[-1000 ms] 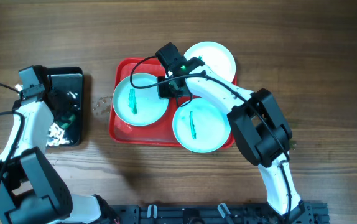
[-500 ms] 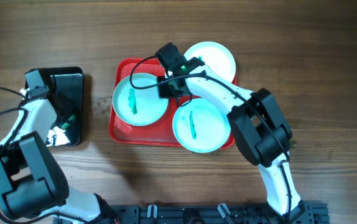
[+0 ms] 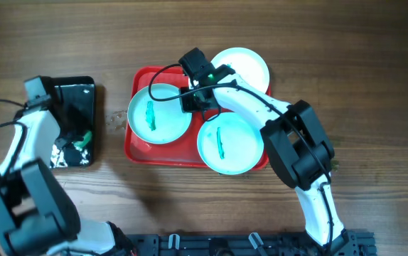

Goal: Clean dirty plates on tray and stack at the side
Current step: 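Scrub the tilted plate with the sponge in the left gripper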

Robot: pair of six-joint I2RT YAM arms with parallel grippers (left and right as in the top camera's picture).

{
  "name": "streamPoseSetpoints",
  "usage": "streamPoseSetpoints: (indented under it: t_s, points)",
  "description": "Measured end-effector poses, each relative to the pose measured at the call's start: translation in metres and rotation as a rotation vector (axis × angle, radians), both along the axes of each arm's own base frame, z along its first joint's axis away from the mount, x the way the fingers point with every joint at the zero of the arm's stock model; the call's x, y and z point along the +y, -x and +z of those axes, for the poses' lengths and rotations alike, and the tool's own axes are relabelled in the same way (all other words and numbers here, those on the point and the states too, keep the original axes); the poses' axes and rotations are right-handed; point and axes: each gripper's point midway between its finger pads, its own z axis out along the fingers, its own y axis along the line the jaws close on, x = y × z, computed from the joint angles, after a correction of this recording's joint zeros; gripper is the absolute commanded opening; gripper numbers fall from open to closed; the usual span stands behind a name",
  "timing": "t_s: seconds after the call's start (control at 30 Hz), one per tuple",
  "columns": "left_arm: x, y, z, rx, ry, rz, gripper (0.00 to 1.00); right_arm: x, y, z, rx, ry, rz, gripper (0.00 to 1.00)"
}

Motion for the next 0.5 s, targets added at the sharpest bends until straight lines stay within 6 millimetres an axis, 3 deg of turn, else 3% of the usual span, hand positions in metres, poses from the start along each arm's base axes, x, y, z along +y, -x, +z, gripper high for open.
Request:
streamPoseSetpoints:
  t_s: [0.07,0.13,0.17,0.23,0.3,0.37,0.5]
  points:
    - [-0.014,-0.016,0.048,-0.145,0.027,-0.063,0.04,-0.005,0.003,0.000,0.034,-0.016,0.026,0.04]
    - [-0.036,-0.022,0.079,-0.233,0.039,-0.141,0.04,-0.009,0.003,0.000,0.048,-0.030,0.035,0.04]
    - [-0.059,-0.028,0.095,-0.284,0.046,-0.219,0.04,-0.010,0.003,0.001,0.051,-0.036,0.044,0.05]
    - [-0.105,-0.035,0.107,-0.328,0.071,-0.359,0.04,-0.014,0.009,-0.001,0.081,-0.028,0.052,0.04]
    - [-0.141,-0.039,0.104,-0.322,0.080,-0.465,0.04,-0.014,0.011,-0.001,0.087,-0.027,0.056,0.04]
    - [-0.176,-0.045,0.084,-0.279,0.070,-0.567,0.04,-0.014,0.011,-0.001,0.090,-0.028,0.056,0.04]
    - [-0.191,-0.048,0.018,-0.114,0.060,-0.613,0.04,-0.014,0.011,-0.001,0.090,-0.028,0.056,0.04]
